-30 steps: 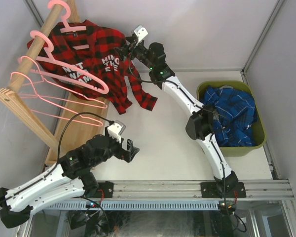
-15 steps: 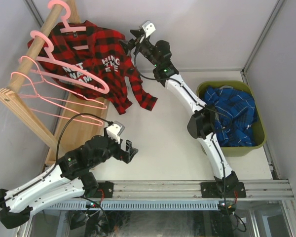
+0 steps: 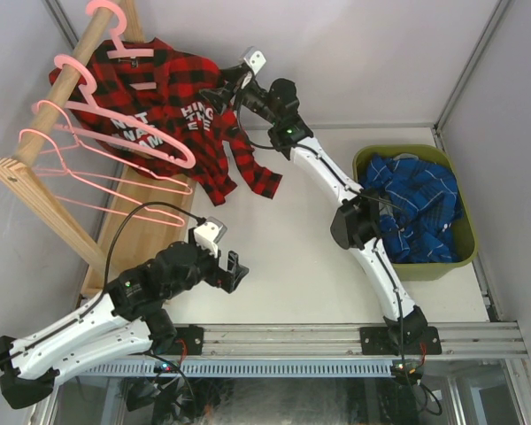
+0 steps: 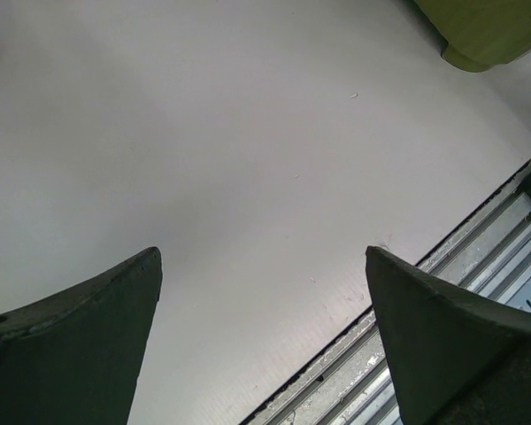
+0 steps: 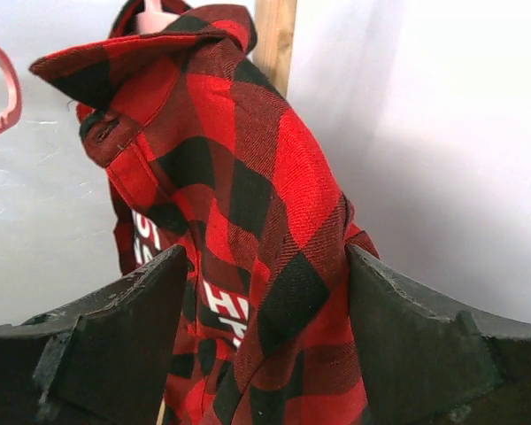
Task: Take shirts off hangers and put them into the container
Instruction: Pick up the hanger from the clothesline.
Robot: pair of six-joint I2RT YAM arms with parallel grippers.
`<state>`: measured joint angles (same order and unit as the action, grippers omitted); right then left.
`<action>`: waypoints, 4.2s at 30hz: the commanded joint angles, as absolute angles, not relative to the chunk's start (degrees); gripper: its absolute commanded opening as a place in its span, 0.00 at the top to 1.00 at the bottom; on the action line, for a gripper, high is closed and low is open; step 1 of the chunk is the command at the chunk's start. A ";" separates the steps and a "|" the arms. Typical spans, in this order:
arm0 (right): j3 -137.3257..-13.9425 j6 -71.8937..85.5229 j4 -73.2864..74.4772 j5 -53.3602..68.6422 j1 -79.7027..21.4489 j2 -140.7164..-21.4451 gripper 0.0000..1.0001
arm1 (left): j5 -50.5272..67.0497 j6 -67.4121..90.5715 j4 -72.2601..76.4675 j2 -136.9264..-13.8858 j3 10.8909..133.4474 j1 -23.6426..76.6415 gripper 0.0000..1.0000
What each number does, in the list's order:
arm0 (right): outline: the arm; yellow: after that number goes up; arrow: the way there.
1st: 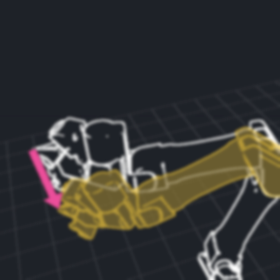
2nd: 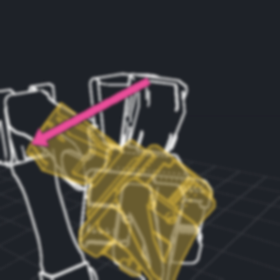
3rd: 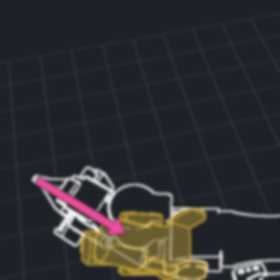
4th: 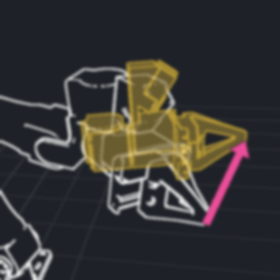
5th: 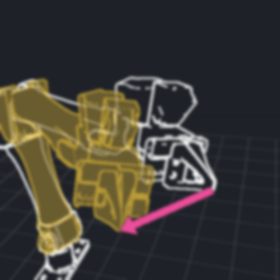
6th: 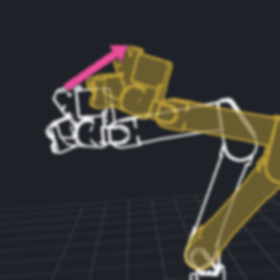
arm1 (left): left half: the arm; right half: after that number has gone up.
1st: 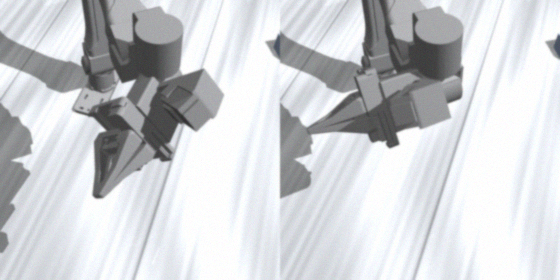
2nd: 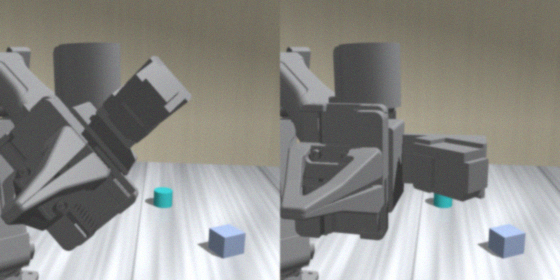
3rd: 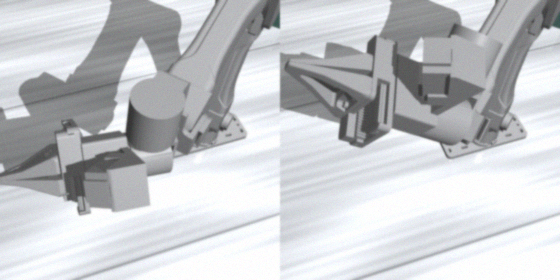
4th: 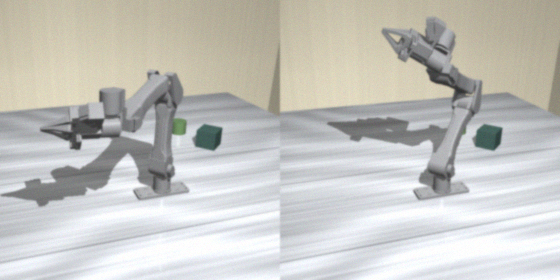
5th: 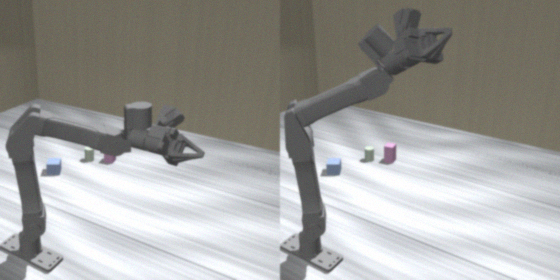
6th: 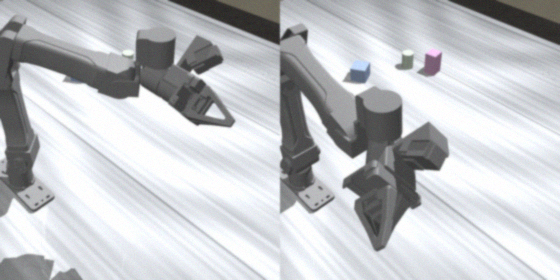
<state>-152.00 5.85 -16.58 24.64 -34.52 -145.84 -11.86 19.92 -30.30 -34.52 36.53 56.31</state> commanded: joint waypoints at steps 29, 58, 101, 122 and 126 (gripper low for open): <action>-143.28 -4.70 -4.54 9.54 -46.99 -133.04 0.93 | -13.48 20.82 -30.77 -32.22 38.72 56.43 0.00; -128.29 -1.64 -1.26 13.67 -49.66 -115.90 1.00 | -14.13 21.88 -31.73 -30.54 38.32 56.43 0.00; -138.35 3.15 -15.21 5.69 -48.50 -127.05 1.00 | -14.14 21.71 -31.63 -31.79 38.76 56.43 0.00; -141.14 10.16 -28.44 4.76 -48.69 -127.00 1.00 | -14.00 21.88 -31.13 -32.07 38.93 56.43 0.00; -140.90 10.61 -29.46 4.55 -48.78 -126.05 1.00 | -14.03 21.80 -31.12 -32.08 39.11 56.43 0.00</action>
